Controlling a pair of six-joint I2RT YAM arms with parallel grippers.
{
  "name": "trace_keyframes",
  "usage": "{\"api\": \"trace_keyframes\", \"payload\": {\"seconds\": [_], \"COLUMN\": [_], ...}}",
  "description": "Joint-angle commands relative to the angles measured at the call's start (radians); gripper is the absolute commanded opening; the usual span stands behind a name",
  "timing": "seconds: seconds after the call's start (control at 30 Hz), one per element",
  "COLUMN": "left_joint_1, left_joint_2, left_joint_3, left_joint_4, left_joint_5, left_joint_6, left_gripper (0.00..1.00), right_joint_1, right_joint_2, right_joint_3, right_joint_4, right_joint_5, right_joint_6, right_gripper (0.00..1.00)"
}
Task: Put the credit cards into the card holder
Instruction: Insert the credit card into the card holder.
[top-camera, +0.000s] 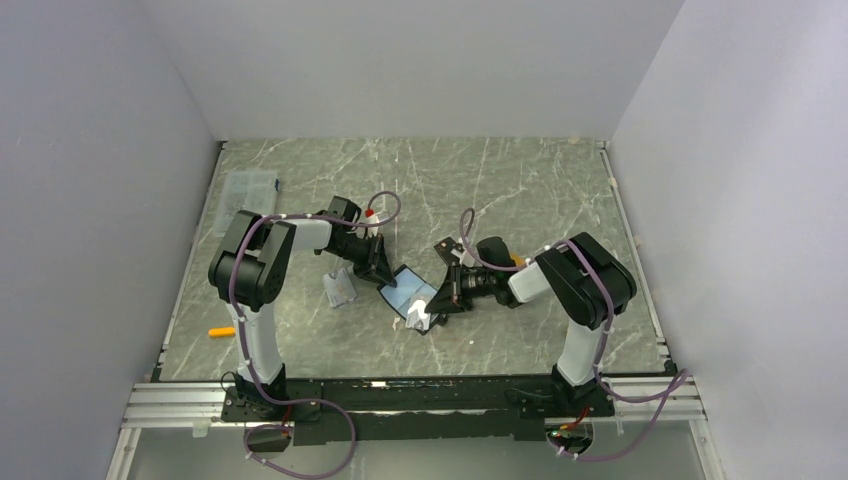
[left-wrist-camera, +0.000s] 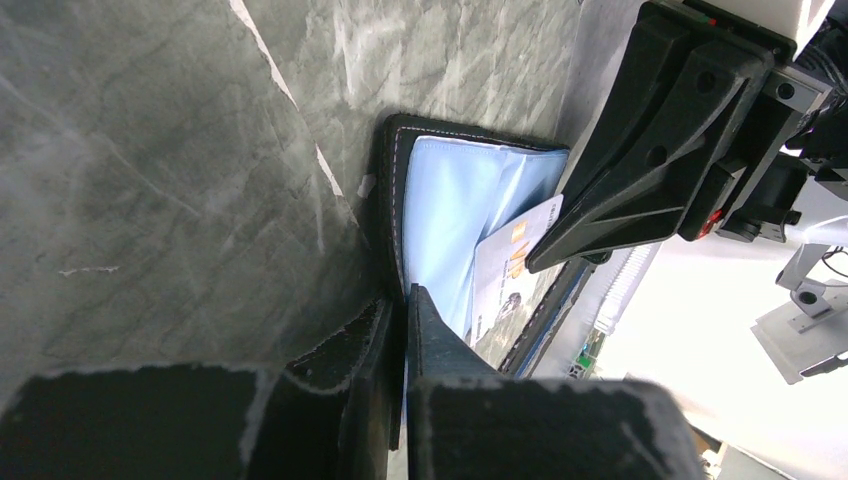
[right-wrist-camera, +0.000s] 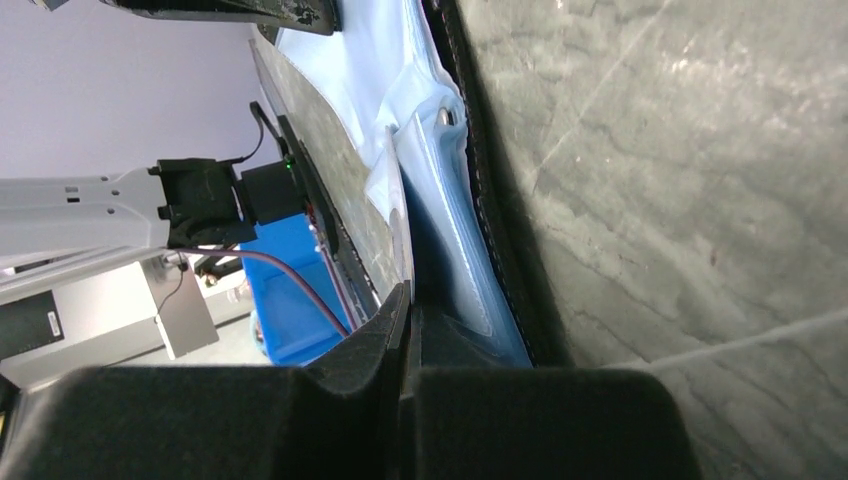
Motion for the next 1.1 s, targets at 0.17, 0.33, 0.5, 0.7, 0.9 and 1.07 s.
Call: {"api": "trace_keyframes", "payload": {"seconds": [0.17, 0.33, 0.5, 0.7, 0.9, 1.07], "left_joint_1": [-0.007, -0.007, -0.007, -0.008, -0.036, -0.056], "left_joint_2": [-0.038, -0.043, -0.054, -0.071, -0.069, -0.063], "left_joint_3": [-0.008, -0.009, -0.022, -0.042, -0.057, -0.063], "left_joint_4": [-0.005, -0.011, -0.006, 0.015, 0.044, 0.049], "left_joint_5": [0.026, 0.028, 0.030, 0.050, 0.077, 0.088], "left_joint_6": [0.015, 0.022, 0.017, -0.015, -0.045, -0.053], "left_gripper": [0.11, 0.11, 0.11, 0.12, 0.13, 0.13], "right_joint_1": [-0.006, -0.010, -0.018, -0.023, -0.023, -0.023], "right_joint_2": [0.041, 0.032, 0.009, -0.014, -0.036, -0.056], "right_joint_3": [0.042, 0.050, 0.058, 0.041, 0.035, 0.046], "right_joint_4": [0.016, -0.003, -0.058, -0.091, -0.105, -0.139], "right_joint_5": [0.078, 0.109, 0.164, 0.230, 0.276, 0.302], "right_joint_6": [-0.008, -0.008, -0.029, -0.036, -0.030, -0.031], "right_gripper": [0.00, 0.00, 0.00, 0.00, 0.00, 0.00]}}
